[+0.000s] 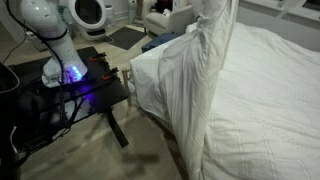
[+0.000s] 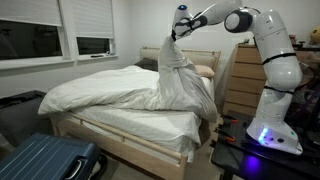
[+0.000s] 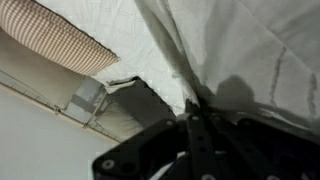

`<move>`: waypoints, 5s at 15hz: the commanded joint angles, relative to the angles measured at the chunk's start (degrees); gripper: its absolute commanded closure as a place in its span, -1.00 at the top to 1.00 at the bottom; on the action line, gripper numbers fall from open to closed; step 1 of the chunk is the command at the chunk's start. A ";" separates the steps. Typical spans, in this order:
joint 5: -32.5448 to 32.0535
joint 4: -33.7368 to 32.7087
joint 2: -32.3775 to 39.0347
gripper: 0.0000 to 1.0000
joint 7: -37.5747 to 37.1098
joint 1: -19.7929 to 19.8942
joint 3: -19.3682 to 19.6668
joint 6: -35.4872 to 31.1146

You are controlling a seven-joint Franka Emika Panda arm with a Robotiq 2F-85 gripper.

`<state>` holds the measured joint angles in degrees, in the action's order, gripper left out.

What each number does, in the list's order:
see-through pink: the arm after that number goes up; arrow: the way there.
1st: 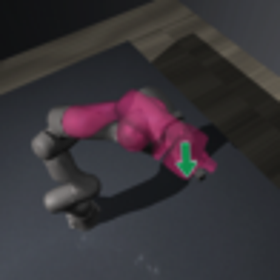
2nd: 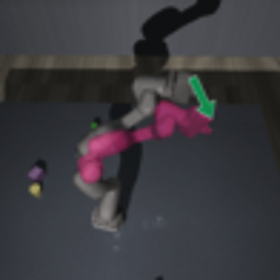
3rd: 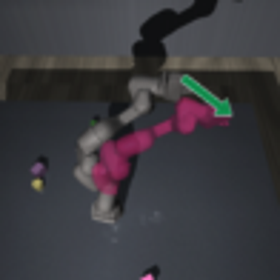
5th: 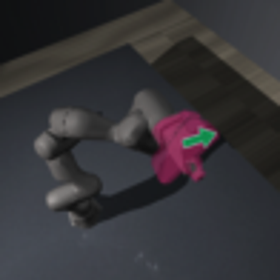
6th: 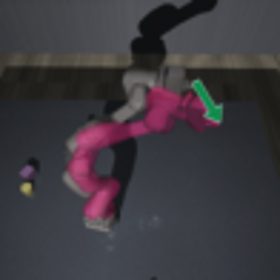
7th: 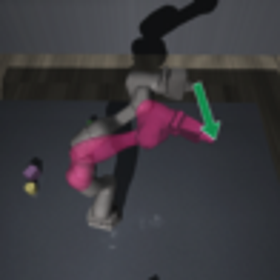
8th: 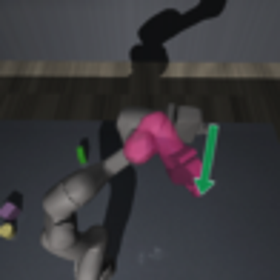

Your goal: Uncover the right corner of the bed

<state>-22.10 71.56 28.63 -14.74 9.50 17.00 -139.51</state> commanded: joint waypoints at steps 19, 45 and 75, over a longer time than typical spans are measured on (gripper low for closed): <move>12.93 -5.99 -2.03 1.00 27.03 1.88 -11.89 43.42; 11.82 27.25 -17.51 1.00 37.05 1.75 -10.13 59.20; 22.17 7.29 7.84 1.00 35.32 14.16 -7.92 7.73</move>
<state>0.71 83.72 33.23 19.89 22.65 8.98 -134.77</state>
